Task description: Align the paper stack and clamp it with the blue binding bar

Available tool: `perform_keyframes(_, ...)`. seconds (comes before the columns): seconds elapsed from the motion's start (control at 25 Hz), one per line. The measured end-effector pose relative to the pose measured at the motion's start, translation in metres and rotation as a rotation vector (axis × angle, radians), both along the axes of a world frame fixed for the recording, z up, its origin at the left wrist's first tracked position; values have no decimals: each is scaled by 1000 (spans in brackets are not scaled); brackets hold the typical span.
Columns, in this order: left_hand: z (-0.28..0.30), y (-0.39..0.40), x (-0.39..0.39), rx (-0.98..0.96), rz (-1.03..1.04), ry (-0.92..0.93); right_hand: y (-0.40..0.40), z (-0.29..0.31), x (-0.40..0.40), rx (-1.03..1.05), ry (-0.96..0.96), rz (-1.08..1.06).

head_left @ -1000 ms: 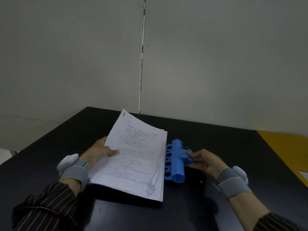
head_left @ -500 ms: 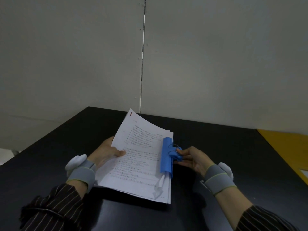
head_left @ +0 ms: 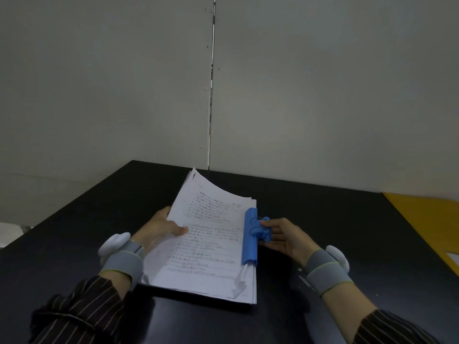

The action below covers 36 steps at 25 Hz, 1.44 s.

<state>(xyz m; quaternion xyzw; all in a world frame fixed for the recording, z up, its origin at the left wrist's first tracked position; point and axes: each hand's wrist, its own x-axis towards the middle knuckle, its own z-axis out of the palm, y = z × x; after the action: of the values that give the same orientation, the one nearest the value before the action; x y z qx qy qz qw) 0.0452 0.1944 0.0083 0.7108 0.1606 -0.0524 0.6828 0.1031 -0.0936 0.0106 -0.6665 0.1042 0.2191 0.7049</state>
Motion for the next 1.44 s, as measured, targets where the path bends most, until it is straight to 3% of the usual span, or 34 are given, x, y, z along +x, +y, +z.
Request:
perform_keyframes(0.68, 27, -79, 18, -20, 32, 8, -69, 20, 9, -54, -87, -135)
perform_keyframes(1.44, 17, -210, 58, -13, -151, 49, -198, 25, 14, -138, -99, -320)
